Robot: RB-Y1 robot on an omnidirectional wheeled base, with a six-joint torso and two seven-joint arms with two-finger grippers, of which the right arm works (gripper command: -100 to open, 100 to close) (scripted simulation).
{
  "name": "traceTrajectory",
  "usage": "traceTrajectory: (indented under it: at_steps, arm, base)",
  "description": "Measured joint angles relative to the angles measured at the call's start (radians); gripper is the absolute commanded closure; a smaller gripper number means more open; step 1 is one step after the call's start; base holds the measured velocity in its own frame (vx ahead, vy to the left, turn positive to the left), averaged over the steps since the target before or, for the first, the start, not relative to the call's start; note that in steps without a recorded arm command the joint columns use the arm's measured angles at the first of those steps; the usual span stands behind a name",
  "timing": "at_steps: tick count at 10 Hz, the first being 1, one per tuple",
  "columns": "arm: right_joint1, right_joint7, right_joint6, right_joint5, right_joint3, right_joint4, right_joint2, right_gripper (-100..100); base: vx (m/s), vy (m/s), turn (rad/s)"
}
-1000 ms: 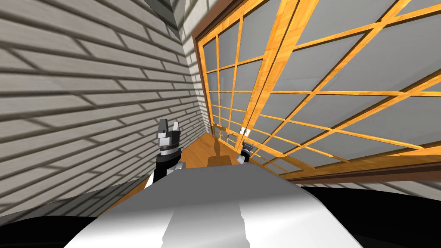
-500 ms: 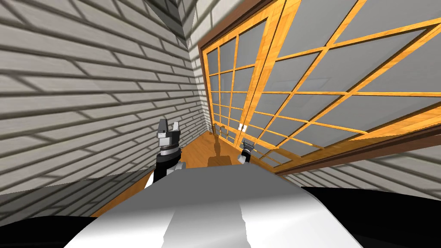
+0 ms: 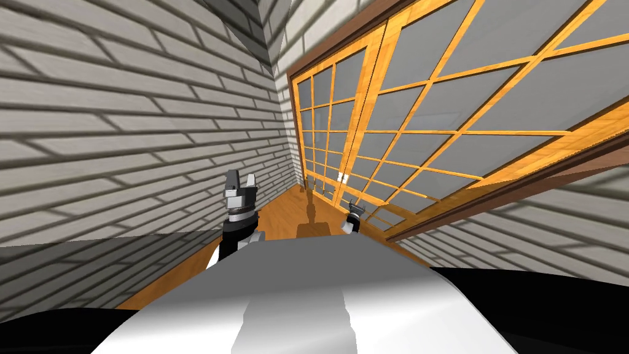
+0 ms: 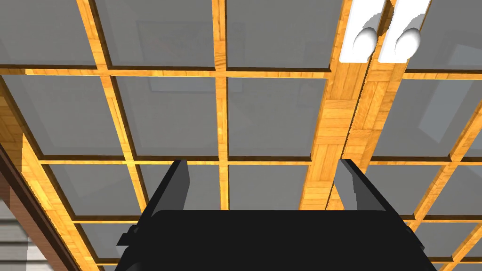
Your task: Push the door open
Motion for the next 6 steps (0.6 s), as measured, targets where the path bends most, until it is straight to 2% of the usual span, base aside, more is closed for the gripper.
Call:
traceTrajectory:
  at_steps: [2,4,6]
  arm:
    - [0.006,-0.005,0.002,0.007,-0.004,-0.009,-0.009,-100]
    - [0.004,-0.014,0.003,0.015,-0.009,0.000,-0.028,-100]
    - [0.016,-0.026,0.008,0.027,-0.014,-0.013,-0.042,-100]
  base:
    - [-0.239,-0.032,0.046]
    - [-0.212,-0.082,0.060]
    - [-0.196,-0.099,0.058]
